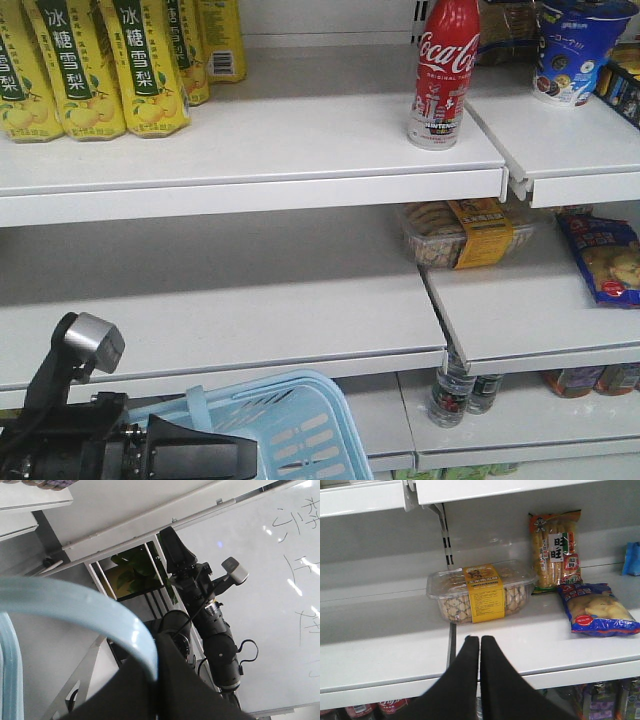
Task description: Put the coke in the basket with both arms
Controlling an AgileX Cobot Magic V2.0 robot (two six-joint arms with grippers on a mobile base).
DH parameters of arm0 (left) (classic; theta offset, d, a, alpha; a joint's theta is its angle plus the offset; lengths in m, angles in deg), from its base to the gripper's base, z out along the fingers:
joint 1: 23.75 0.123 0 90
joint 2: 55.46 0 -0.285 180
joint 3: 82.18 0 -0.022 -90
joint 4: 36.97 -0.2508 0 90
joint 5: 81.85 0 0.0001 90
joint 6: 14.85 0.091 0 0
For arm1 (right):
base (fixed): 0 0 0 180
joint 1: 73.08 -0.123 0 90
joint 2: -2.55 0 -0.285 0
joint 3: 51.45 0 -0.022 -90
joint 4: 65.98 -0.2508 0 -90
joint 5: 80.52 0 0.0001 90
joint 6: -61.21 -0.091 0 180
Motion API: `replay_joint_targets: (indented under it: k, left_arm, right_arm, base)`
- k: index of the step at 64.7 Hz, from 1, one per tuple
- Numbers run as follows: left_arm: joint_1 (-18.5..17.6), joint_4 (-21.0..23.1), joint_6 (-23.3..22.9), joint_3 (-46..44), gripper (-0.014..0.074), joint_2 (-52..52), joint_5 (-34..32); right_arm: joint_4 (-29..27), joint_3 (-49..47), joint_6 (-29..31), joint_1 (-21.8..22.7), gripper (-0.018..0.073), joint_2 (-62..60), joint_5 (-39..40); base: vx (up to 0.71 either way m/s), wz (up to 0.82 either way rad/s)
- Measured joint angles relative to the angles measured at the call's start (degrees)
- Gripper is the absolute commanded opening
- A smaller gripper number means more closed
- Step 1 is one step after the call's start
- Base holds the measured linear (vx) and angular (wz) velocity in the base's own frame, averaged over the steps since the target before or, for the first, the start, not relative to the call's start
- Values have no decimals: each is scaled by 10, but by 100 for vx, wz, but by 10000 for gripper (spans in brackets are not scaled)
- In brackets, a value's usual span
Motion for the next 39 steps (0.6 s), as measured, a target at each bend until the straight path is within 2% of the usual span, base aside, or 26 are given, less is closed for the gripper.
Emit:
replay_joint_targets:
  k: [39]
  left_arm:
    - [0, 0, 0, 0, -7, 0, 0]
  right_arm:
    - [0, 0, 0, 0, -5, 0, 0]
  base:
    - [3, 4]
